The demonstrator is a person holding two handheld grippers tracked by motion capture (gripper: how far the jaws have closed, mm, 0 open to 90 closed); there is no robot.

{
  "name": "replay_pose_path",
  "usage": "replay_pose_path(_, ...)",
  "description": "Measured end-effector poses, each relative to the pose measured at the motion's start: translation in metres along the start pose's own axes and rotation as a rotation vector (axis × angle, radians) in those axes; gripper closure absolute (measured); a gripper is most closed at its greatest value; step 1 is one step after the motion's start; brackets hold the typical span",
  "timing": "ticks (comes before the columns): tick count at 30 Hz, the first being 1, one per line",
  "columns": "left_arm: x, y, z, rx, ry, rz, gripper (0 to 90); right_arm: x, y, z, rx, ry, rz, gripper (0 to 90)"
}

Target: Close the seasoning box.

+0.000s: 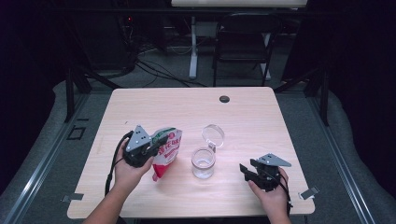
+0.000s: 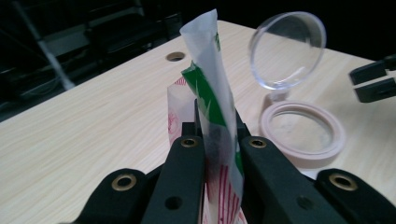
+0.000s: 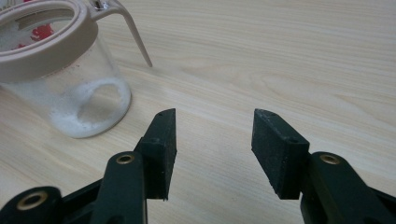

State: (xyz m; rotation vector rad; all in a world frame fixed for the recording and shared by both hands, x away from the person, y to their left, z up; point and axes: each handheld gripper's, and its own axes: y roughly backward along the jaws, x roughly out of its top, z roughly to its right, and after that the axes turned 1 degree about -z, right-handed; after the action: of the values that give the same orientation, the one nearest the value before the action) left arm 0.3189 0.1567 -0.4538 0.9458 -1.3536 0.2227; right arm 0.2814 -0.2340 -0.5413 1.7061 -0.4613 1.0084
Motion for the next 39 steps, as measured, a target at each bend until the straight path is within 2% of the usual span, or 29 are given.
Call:
replay_pose_path(6, -0.001, -0.004, 0.006, -0.089, -0.002, -0.016, 90.0, 0.001, 0.002, 0.000, 0.008, 0.002, 0.019, 49.3)
replay_pose_path(8, -0.001, -0.003, 0.007, -0.095, -0.010, -0.025, 90.0, 0.002, 0.001, -0.002, 0.018, 0.009, 0.024, 49.3)
replay_pose_path(13, -0.002, 0.001, 0.007, -0.128, 0.004, -0.058, 90.0, 0.013, 0.005, -0.007, 0.057, 0.026, 0.037, 51.9)
replay_pose_path(20, -0.005, 0.001, 0.017, -0.175, -0.024, -0.119, 89.9, 0.033, 0.019, -0.023, 0.131, 0.054, 0.093, 58.9)
replay_pose_path(24, -0.007, 0.002, 0.020, -0.199, -0.028, -0.147, 89.6, 0.043, 0.022, -0.036, 0.177, 0.102, 0.101, 61.8)
replay_pose_path(28, -0.008, 0.003, 0.021, -0.206, -0.008, -0.152, 89.4, 0.054, 0.025, -0.053, 0.237, 0.154, 0.095, 64.6)
replay_pose_path(31, -0.008, 0.003, 0.021, -0.206, -0.001, -0.159, 89.2, 0.067, 0.024, -0.067, 0.305, 0.219, 0.029, 66.7)
replay_pose_path(34, -0.007, 0.003, 0.022, -0.204, 0.001, -0.163, 89.1, 0.080, 0.021, -0.081, 0.363, 0.272, -0.009, 69.8)
replay_pose_path(37, -0.006, 0.004, 0.022, -0.200, -0.005, -0.167, 89.1, 0.096, 0.013, -0.097, 0.397, 0.346, -0.056, 71.6)
replay_pose_path(39, -0.006, 0.005, 0.022, -0.195, -0.003, -0.166, 89.0, 0.104, 0.004, -0.105, 0.401, 0.396, -0.082, 71.2)
